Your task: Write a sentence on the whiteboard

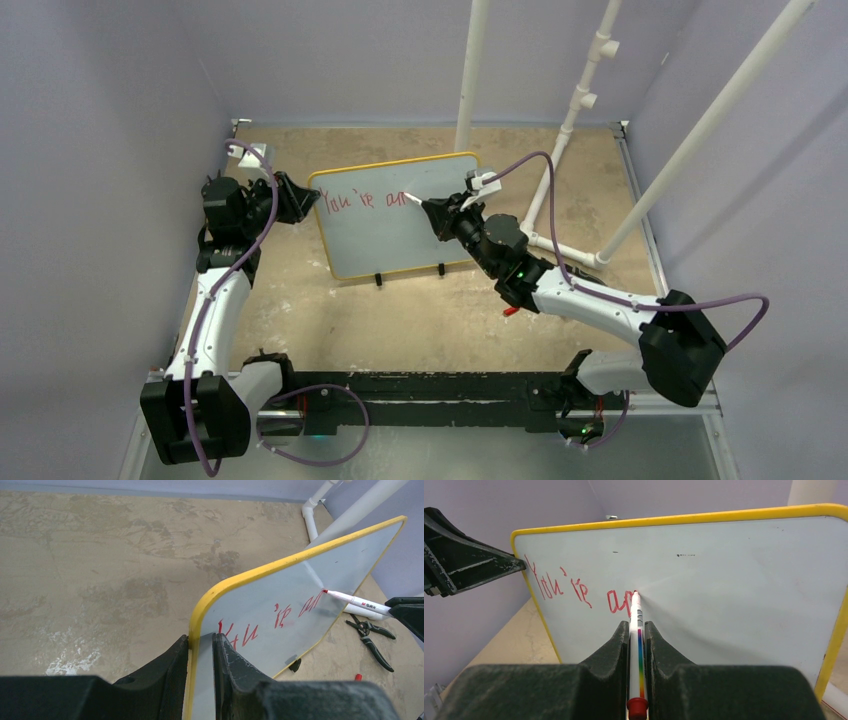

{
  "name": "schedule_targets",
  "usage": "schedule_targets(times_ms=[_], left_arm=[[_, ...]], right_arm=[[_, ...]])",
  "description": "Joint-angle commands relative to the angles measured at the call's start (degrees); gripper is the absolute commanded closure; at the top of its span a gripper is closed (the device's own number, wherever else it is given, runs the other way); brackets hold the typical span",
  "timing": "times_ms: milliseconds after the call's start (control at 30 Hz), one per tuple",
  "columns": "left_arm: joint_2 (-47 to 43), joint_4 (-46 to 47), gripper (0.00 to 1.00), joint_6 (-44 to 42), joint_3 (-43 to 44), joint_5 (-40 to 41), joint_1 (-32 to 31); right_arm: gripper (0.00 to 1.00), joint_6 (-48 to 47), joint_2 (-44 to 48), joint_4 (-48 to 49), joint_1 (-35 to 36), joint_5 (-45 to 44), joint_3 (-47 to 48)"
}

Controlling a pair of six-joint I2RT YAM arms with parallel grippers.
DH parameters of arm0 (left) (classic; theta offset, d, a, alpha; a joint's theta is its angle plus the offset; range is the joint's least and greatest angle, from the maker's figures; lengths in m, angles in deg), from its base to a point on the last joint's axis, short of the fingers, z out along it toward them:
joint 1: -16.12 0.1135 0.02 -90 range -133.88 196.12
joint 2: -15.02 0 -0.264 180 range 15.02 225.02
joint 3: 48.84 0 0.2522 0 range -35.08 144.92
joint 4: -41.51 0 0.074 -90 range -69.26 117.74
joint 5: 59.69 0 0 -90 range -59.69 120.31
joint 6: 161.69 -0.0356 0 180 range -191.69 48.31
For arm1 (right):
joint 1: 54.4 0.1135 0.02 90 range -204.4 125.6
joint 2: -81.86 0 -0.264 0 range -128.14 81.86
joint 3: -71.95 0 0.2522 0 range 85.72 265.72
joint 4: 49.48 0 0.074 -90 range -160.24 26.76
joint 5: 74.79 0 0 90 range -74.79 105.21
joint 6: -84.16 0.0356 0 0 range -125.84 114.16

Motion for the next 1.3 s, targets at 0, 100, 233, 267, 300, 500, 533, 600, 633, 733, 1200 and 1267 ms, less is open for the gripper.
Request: schedule_targets(times_ms=[0, 100, 233, 267, 300, 500, 533, 600, 633, 733, 1200, 1267], left_arm=[[-0.46, 1.78, 0.77, -1.11, -0.18, -1.11, 0.23], [-0.47, 1.75, 0.77, -1.08, -0.16, -1.11, 0.27], [-0.41, 1.78, 0.77, -1.1, -0.17, -1.19, 0.21], [-0.38, 1.79, 0.77, -1.07, -0.15, -1.2, 0.25], [-0.38, 1.79, 0.77, -1.1, -0.13, -1.2, 0.26], [-0.46, 1.79, 0.77, -1.03, -0.21, -1.16, 0.24], [-0.47, 1.84, 0.77, -1.02, -0.31, -1.26, 0.24], [-0.47, 1.88, 0.77, -1.02, -0.31, -1.24, 0.23], [-0.47, 1.88, 0.77, -1.02, -0.36, -1.28, 0.2], [-0.47, 1.92, 0.77, -0.94, -0.29, -1.28, 0.26], [-0.29, 1.96, 0.77, -0.87, -0.3, -1.28, 0.28], [-0.29, 1.97, 0.77, -0.93, -0.42, -1.28, 0.26]], right_arm=[[1.0, -1.33, 1.66, 0.92, -0.44, -4.45, 0.33], [1.0, -1.0, 1.78, 0.62, -0.44, -4.45, -0.24], [1.0, -0.53, 1.63, 0.57, -0.44, -3.85, -0.61], [1.0, -0.5, 1.55, 0.51, -0.44, -3.65, -0.62], [1.0, -0.52, 1.48, 0.44, -0.44, -3.47, -0.68], [1.0, -0.69, 1.39, 0.19, -0.44, -2.65, -1.22], [1.0, -0.59, 1.36, 0.03, -0.44, -2.59, -1.31], [1.0, -0.38, 1.39, 0.0, -0.44, -2.64, -1.67], [1.0, -0.29, 1.43, 0.04, -0.44, -2.71, -2.02], [1.0, 0.14, 1.58, -0.16, -0.44, -2.73, -2.81], [1.0, -1.32, 5.4, 1.04, -0.44, -0.61, -4.28], [1.0, -1.4, 6.36, 1.1, -0.44, -0.57, -4.69]])
